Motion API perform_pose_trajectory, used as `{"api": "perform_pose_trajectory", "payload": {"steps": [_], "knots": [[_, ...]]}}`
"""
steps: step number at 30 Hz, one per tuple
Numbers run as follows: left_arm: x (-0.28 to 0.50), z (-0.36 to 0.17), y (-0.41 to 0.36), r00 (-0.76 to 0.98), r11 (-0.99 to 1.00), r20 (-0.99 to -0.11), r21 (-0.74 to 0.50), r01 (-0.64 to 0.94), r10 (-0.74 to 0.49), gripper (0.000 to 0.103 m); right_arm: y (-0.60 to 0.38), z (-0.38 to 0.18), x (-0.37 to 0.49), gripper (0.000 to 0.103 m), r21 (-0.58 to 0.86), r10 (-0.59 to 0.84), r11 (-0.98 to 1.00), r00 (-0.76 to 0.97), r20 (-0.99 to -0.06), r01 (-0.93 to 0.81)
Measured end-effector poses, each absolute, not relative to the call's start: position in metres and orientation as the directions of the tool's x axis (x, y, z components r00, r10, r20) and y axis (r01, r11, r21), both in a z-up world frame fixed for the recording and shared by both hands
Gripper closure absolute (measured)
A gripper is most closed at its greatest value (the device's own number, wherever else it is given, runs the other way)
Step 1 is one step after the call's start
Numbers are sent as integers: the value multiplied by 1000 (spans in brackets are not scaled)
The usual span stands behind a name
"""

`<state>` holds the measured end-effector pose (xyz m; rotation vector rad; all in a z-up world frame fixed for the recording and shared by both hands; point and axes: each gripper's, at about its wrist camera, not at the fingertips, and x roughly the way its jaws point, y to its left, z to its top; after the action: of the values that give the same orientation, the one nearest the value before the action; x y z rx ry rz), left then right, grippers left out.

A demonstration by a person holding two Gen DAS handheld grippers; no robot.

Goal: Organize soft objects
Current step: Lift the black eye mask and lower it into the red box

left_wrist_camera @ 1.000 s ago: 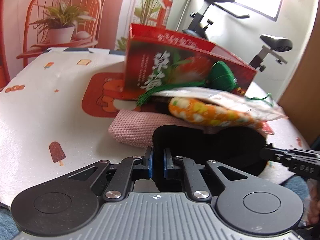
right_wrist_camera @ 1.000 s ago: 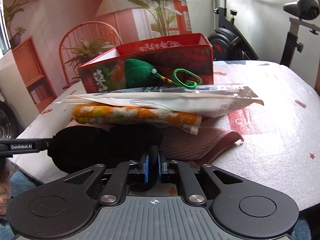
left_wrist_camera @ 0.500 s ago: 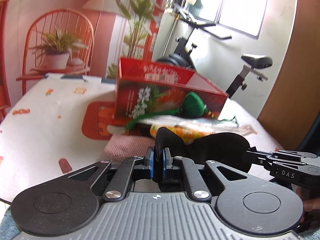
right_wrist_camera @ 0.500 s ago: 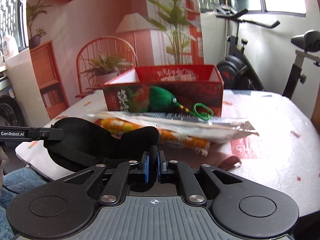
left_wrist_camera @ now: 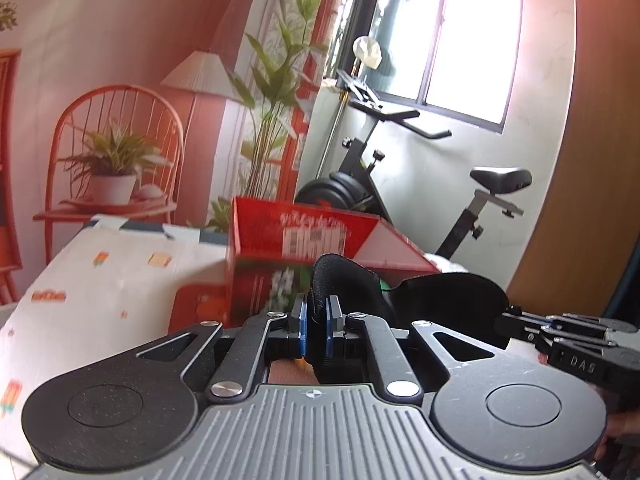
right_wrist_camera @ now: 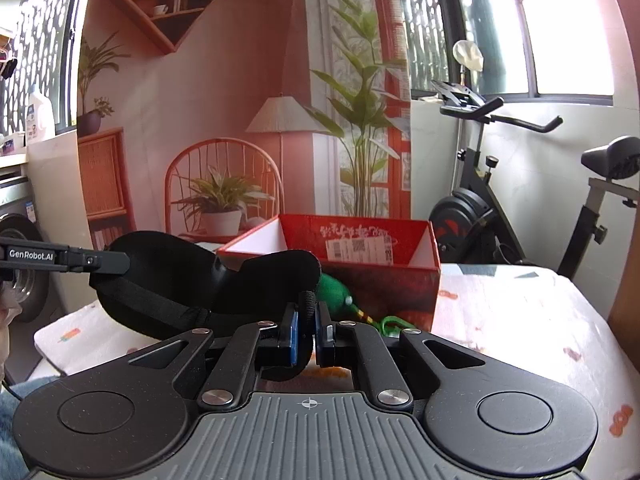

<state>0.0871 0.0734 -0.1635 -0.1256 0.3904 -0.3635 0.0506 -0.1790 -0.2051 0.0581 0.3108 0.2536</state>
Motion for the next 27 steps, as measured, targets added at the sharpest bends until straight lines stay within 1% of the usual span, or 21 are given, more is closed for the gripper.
{"api": "perform_pose_trajectory", "payload": {"steps": [4,7,10,12,14,18,21,27], "knots": [[113,-145,68,873,928,-321,-191,320,-367,94,-186,-187,78,96,105,253,967,928,-274,-233],[134,-133,58,885,933,-299,-170,318,-356,94,-190,-176,104,96,100,247,968,934,-260,-228],[156,-127,48,892,939,-296,-141,314,-343,94,-193,-168,136,96,92,237,971,934,-266,-221],[174,-125,41,893,943,-303,-135,305,-332,93,-194,-163,161,96,111,230,972,932,-281,-206],[196,-126,39,888,946,-329,-150,287,-322,93,-196,-161,187,96,134,224,972,929,-296,-192],[238,-136,41,854,950,-419,-188,250,-308,93,-195,-161,234,96,150,211,974,918,-336,-169],[262,-144,40,841,959,-460,-162,235,-284,93,-194,-166,263,96,147,205,976,906,-370,-161],[299,-156,35,812,963,-519,-121,239,-267,93,-185,-185,313,96,138,203,978,862,-465,-157]]}}
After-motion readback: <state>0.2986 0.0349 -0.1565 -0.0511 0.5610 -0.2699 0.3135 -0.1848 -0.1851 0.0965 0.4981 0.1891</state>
